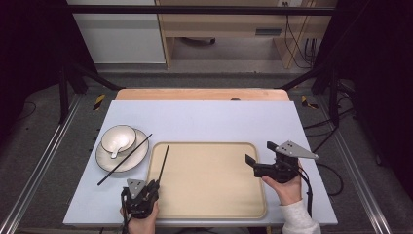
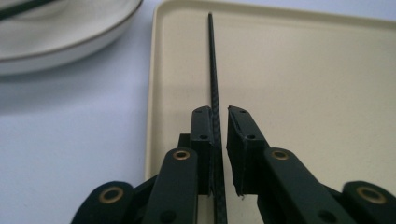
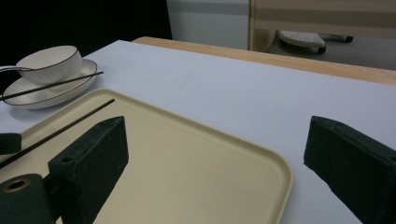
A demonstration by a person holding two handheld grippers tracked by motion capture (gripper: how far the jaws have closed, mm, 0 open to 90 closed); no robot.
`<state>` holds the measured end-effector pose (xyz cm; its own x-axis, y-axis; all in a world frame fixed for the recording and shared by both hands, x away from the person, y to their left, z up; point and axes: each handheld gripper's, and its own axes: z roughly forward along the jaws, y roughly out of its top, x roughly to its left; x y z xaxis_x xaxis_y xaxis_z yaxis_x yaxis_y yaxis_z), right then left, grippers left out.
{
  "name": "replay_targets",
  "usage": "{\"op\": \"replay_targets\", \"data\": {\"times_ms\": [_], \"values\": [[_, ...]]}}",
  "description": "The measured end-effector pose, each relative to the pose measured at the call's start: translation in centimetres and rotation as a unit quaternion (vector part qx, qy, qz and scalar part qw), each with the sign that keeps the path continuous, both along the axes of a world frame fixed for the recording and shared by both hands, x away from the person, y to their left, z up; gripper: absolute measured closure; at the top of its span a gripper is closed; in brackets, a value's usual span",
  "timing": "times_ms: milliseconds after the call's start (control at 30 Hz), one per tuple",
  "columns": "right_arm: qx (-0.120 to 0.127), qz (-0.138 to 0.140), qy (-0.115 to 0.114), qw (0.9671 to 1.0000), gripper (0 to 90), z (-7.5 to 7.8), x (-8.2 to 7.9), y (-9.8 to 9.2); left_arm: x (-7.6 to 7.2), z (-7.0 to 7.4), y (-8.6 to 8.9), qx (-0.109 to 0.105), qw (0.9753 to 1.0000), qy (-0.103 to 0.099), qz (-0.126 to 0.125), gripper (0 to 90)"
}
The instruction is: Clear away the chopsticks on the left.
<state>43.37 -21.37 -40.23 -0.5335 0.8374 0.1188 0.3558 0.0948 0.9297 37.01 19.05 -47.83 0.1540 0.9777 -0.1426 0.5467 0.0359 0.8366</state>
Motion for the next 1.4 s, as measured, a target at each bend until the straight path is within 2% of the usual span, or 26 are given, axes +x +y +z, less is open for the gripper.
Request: {"op": "replay_targets", "data": {"times_ms": [100,200,267,333,400,467,500,533,600,633,700,733,800,867,1000,1067,1133,1233,1333,1400], "values": [[0.0,-0.001,-0.001,1.0,6.5,0.0,0.0,0.0,0.1,1.3,0.6,-0.003,0.9998,-0.018,-0.008,76.4],[0.0,-0.001,-0.001,1.0,6.5,0.0,0.0,0.0,0.3,2.7,1.3,-0.003,0.9988,-0.041,-0.028,72.6],[0.0,-0.001,-0.001,1.0,6.5,0.0,0.0,0.0,0.7,3.4,1.8,-0.017,0.9968,-0.054,-0.057,68.5],[-0.001,-0.001,-0.002,1.0,6.5,0.0,0.0,0.0,1.0,4.2,2.3,-0.007,0.9958,-0.056,-0.073,65.7],[-0.001,-0.001,-0.002,1.0,6.5,0.0,0.1,0.0,1.5,4.9,2.6,-0.013,0.9929,-0.062,-0.101,62.2],[-0.001,-0.002,-0.001,1.0,6.5,-0.1,0.1,0.0,1.9,5.5,2.7,0.0,0.9907,-0.067,-0.118,57.9],[0.0,-0.004,0.002,1.0,6.5,-0.1,0.1,0.0,2.2,5.9,2.8,0.004,0.9893,-0.063,-0.132,54.4],[0.0,-0.003,0.001,1.0,6.4,-0.1,0.1,0.0,2.3,6.1,2.8,0.007,0.9884,-0.065,-0.138,50.1],[0.0,-0.003,0.001,1.0,6.4,-0.1,0.1,0.0,2.6,6.8,3.1,0.011,0.9857,-0.075,-0.15,47.4],[0.001,-0.003,0.0,1.0,6.5,0.0,0.1,0.0,2.7,6.9,3.2,0.015,0.9847,-0.074,-0.157,43.5],[0.001,-0.004,-0.001,1.0,6.4,0.0,0.1,-0.1,3.0,7.4,3.5,0.037,0.9826,-0.073,-0.167,36.8],[0.001,-0.004,-0.001,1.0,6.4,0.0,0.1,-0.1,3.1,7.5,3.8,0.047,0.9808,-0.073,-0.175,36.8],[0.003,-0.003,0.0,1.0,6.4,0.1,0.0,-0.1,3.2,7.7,4.4,0.045,0.9791,-0.068,-0.187,33.0],[0.003,-0.004,-0.001,1.0,6.4,0.1,0.0,-0.2,3.1,7.7,5.1,0.049,0.9772,-0.071,-0.194,30.0],[0.001,-0.003,-0.001,1.0,6.4,0.1,0.0,-0.1,2.6,7.0,6.7,0.087,0.9739,-0.062,-0.2,26.3],[0.0,-0.004,-0.002,1.0,6.4,0.0,0.0,-0.1,2.2,6.5,7.7,0.094,0.9743,-0.062,-0.195,24.6],[0.0,-0.004,-0.002,1.0,6.4,0.0,0.0,-0.1,2.0,6.0,8.7,0.09,0.9766,-0.052,-0.188,24.5],[-0.003,-0.004,0.0,1.0,6.4,-0.1,0.1,0.0,1.7,5.5,9.9,0.096,0.9779,-0.048,-0.179,24.2],[-0.005,-0.002,-0.001,1.0,6.5,-0.2,0.2,0.0,1.8,5.2,10.7,0.093,0.9798,-0.044,-0.171,24.3],[-0.005,-0.001,0.0,1.0,6.5,-0.2,0.2,0.1,2.2,4.9,11.0,0.098,0.9799,-0.037,-0.169,24.3]]}}
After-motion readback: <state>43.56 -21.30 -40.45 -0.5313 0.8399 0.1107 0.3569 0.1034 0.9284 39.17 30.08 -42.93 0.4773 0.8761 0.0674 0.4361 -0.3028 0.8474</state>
